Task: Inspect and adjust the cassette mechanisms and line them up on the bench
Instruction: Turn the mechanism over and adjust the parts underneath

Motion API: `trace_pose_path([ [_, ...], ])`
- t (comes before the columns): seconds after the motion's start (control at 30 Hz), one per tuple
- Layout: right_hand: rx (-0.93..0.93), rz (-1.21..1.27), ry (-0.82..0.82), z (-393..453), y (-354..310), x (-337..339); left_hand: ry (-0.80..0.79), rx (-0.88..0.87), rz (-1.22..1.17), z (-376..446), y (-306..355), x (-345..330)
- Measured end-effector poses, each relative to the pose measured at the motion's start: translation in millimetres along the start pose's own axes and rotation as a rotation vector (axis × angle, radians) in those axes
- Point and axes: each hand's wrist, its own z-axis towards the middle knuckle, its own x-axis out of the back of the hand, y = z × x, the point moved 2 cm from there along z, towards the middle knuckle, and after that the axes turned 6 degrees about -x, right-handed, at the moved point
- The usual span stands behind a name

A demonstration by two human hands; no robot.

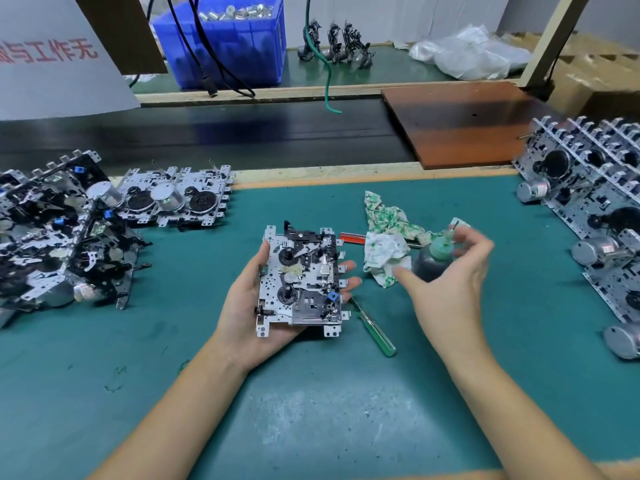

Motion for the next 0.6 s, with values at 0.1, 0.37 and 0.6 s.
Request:
trace_pose_path([
  [0.1,-0.07,-0.167,-0.15,2.8,11.9,-4.7,0.011,0.031,-0.007,0.0,-1.3,-1.2],
  [0.37,0.125,-0.052,-0.127,5.7,-4.5,6.1,-0.004,0.09,-0.031,0.5,-2.9,-0.3],
  [0.6,-0.196,0.573,-0.404,9.1,-11.5,7.7,-0.05,0.187,-0.011,0.7,-4.2,4.2],
])
